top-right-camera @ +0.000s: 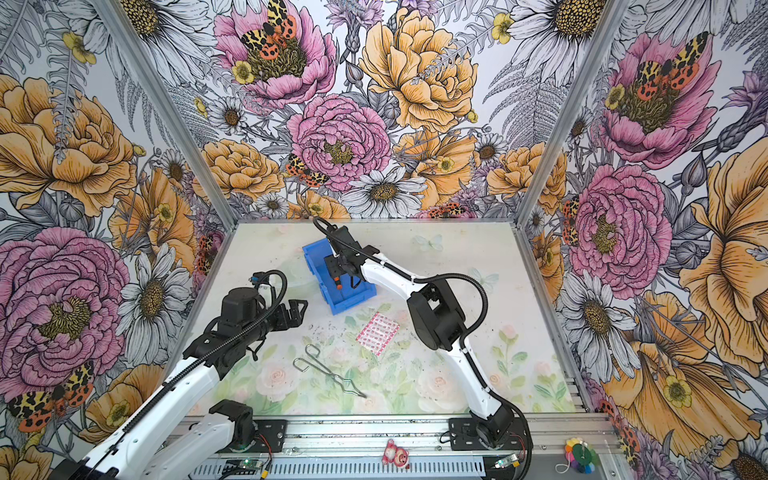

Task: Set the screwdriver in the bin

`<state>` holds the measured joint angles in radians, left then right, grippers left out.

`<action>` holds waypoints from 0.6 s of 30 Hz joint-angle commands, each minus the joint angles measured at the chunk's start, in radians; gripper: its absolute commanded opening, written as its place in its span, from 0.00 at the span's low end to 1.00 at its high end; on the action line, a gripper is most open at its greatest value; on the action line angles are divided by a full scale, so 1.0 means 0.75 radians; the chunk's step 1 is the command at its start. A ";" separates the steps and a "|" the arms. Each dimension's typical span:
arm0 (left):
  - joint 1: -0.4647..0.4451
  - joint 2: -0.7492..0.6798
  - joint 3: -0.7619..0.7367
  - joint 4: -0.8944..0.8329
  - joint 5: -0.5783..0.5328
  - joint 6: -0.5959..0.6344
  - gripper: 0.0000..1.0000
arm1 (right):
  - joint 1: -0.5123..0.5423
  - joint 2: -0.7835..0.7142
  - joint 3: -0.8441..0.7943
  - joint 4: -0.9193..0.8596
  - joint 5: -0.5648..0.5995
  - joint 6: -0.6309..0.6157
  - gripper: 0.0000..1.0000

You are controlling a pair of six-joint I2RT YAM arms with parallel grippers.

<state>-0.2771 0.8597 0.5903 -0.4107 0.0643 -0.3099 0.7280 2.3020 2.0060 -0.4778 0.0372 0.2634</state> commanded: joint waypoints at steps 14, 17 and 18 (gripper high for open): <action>-0.002 -0.081 0.007 -0.047 -0.312 0.040 0.99 | 0.027 -0.828 -0.851 0.171 0.109 -0.033 0.72; -0.007 -0.056 -0.003 -0.028 -0.350 0.049 0.99 | 0.022 -0.954 -0.978 0.173 0.183 -0.011 0.75; -0.005 -0.046 -0.005 -0.024 -0.355 0.049 0.99 | 0.017 -0.992 -1.014 0.173 0.200 -0.003 0.76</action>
<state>-0.2756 0.8139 0.6010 -0.4404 -0.1471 -0.2840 0.7456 1.6356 1.2903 -0.3759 0.1143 0.2451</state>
